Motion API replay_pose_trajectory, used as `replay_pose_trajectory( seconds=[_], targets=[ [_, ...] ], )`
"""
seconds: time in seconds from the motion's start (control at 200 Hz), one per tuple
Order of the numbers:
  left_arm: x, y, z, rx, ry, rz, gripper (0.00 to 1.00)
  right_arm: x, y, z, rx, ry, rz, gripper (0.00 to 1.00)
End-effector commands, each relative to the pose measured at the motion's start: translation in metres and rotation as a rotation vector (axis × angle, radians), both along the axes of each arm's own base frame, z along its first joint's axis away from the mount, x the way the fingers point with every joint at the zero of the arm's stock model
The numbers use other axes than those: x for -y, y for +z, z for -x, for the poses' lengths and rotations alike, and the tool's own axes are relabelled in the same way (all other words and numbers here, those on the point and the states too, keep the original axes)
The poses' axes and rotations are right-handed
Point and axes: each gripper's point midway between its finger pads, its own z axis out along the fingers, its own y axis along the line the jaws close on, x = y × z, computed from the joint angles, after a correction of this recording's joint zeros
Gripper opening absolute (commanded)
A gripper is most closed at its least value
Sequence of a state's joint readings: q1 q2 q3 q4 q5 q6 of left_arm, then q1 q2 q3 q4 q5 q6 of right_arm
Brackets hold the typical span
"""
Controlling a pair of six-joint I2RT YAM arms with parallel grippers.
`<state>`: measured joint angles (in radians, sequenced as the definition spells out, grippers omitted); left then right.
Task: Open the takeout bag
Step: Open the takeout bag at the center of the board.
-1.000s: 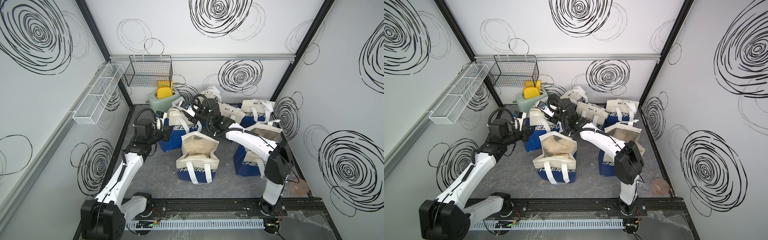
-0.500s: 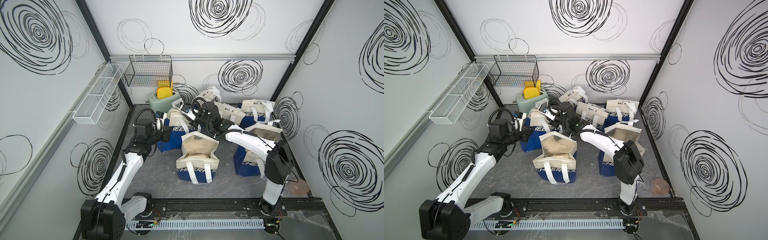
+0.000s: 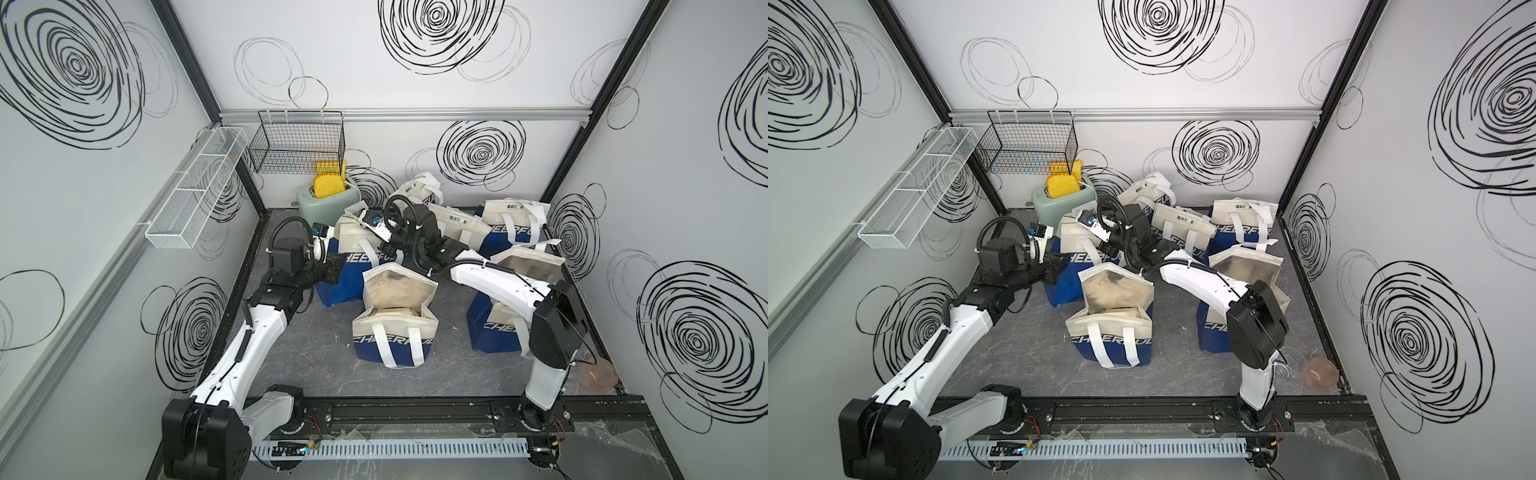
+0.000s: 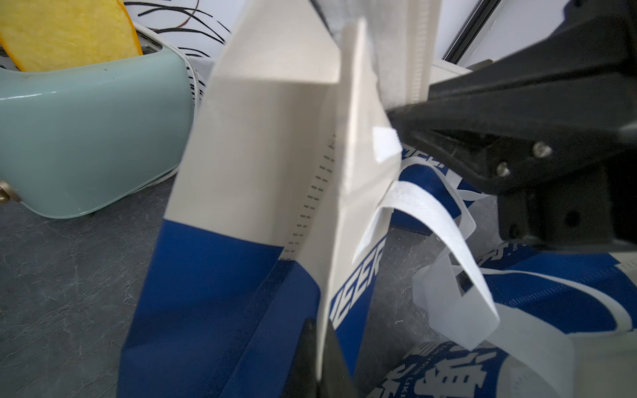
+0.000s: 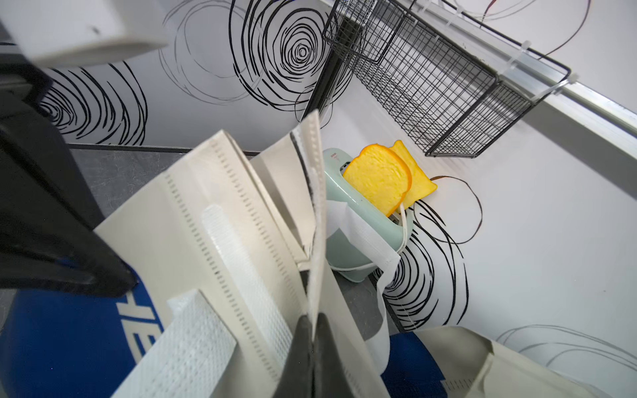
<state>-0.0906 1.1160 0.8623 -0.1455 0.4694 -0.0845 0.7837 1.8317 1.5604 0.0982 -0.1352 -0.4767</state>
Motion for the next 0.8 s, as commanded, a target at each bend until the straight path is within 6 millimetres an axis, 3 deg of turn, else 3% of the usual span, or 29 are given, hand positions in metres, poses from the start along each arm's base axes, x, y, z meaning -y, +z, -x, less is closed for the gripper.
replay_pose_trajectory(
  seconds=[0.0, 0.3, 0.68, 0.795],
  targets=[
    [-0.004, 0.023, -0.006, 0.093, 0.005, -0.002, 0.0, 0.011, 0.018, -0.005, 0.012, -0.039, -0.039, 0.0],
    [-0.028, -0.016, -0.009, -0.022, 0.105, 0.005, 0.0, 0.029, 0.037, -0.018, 0.055, -0.118, -0.054, 0.0],
    [-0.118, -0.065, -0.02, -0.193, 0.437, 0.02, 0.0, 0.041, 0.061, -0.021, 0.144, -0.156, -0.024, 0.0],
    [-0.134, -0.077, -0.019, -0.225, 0.497, 0.015, 0.0, 0.043, 0.064, -0.021, 0.16, -0.157, -0.01, 0.0]
  ],
)
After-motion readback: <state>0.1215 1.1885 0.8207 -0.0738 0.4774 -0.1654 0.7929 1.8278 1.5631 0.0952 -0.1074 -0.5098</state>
